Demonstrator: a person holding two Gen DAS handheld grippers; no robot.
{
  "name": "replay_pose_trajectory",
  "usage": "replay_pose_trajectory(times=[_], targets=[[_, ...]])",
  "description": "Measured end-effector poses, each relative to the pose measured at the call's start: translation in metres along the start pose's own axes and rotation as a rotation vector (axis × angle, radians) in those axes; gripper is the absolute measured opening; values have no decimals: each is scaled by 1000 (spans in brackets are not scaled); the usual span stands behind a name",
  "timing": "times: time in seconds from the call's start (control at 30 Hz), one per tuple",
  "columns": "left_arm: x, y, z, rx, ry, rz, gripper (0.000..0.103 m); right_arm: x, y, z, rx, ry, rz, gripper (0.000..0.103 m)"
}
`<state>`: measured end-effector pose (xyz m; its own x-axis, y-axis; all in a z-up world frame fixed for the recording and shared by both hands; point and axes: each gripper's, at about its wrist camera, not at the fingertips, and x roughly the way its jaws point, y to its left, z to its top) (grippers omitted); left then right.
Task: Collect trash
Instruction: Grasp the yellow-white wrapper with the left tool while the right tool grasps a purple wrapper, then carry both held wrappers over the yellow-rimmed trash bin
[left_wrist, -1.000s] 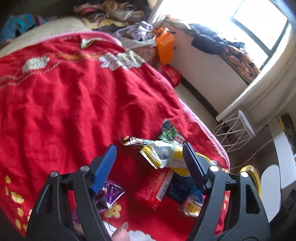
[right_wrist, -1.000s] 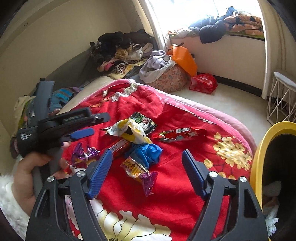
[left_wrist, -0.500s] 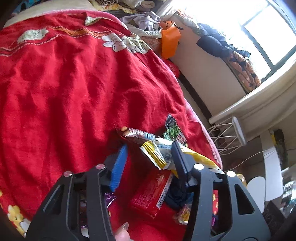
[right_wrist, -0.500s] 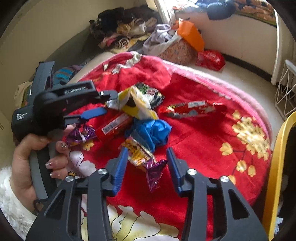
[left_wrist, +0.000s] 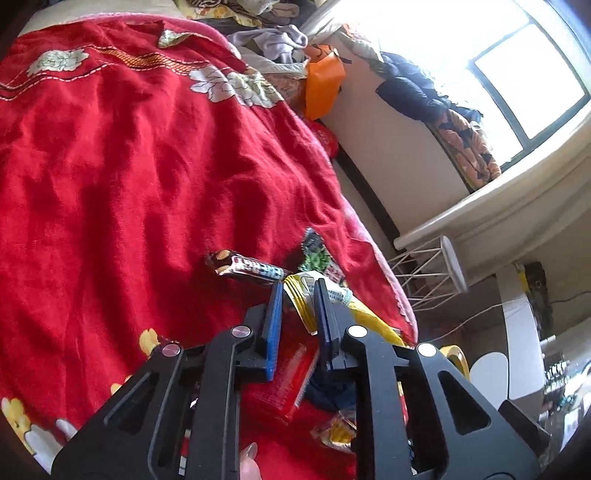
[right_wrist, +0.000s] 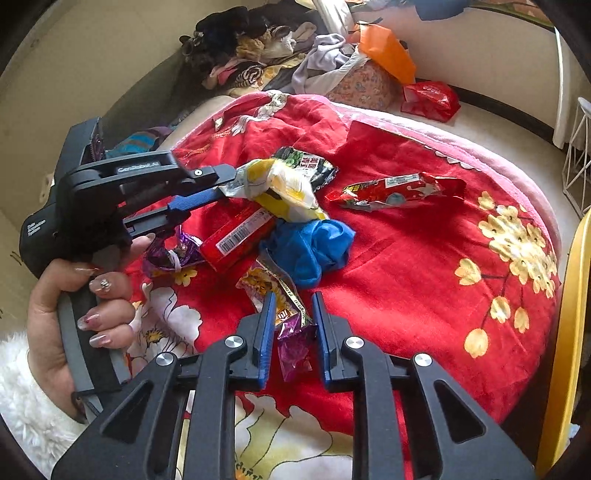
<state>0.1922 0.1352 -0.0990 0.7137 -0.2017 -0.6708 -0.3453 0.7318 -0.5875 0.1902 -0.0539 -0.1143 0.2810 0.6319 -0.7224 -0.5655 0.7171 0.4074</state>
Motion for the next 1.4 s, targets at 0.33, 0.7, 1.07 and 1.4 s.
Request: replay_pose_trajectory(times=[0.33,0.7,1.07,1.4], targets=[[-27,-15,-10,56,-60,-42,6,-32,-8,0,-8,-74,-17,18],[-64,-38,-13,99,-139,-106,2,-54,-7,0,-29,-149,-36,17],[-96,-60,-15,168,-194,-153,1,-71,-11,0,-10,-216,-44,16],[-107,-70,-23,189,-199,-191,1,-97,-12,-4,1,-296,-67,16]])
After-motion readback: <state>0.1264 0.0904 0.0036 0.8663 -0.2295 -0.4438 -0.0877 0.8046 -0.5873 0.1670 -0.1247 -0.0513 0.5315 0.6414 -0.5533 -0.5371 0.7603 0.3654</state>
